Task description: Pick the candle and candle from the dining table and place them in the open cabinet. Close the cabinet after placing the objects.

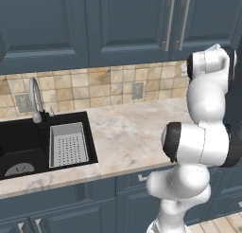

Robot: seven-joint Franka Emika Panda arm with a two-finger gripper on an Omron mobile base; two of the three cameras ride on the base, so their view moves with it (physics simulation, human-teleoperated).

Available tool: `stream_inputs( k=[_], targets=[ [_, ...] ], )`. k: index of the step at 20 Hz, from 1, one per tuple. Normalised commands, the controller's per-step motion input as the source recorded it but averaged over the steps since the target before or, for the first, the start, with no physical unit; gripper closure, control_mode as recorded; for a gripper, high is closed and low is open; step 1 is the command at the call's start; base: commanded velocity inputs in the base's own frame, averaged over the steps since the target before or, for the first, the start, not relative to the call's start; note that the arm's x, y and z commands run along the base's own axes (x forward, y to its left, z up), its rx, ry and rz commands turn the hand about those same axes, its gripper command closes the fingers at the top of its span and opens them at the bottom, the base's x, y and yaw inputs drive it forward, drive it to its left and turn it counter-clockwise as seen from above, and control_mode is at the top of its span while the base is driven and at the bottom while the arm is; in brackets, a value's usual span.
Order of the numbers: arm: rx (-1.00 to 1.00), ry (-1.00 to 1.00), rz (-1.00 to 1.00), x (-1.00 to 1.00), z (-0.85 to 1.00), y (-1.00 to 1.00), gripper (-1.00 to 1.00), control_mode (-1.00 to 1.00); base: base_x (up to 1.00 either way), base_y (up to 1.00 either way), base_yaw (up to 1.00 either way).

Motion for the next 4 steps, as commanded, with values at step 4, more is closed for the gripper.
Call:
stream_inputs(
  k=[4],
  targets=[
    [0.00, 0.08, 0.00, -0.07, 0.25, 0.64, -1.00, -1.00, 0.00, 0.00, 0.00]
  ],
)
